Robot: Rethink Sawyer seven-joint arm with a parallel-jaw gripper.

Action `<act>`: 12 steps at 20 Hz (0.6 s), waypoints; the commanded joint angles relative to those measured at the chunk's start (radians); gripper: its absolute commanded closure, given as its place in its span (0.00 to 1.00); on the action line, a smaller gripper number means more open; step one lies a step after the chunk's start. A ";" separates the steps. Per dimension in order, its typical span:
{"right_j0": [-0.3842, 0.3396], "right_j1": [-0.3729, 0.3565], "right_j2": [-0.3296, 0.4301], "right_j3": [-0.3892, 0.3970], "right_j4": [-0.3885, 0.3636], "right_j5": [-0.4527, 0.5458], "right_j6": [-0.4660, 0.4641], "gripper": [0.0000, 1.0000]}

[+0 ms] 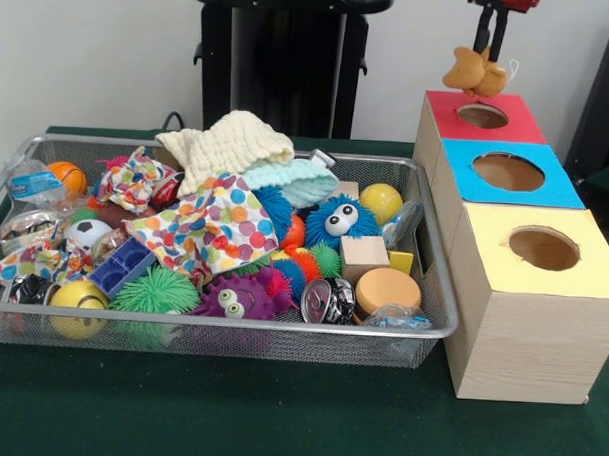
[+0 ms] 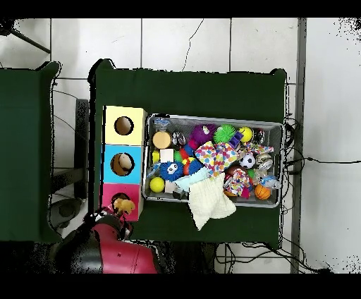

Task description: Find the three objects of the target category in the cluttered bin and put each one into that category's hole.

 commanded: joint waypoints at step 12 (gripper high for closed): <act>-0.042 0.076 -0.022 -0.116 -0.079 0.062 0.095 1.00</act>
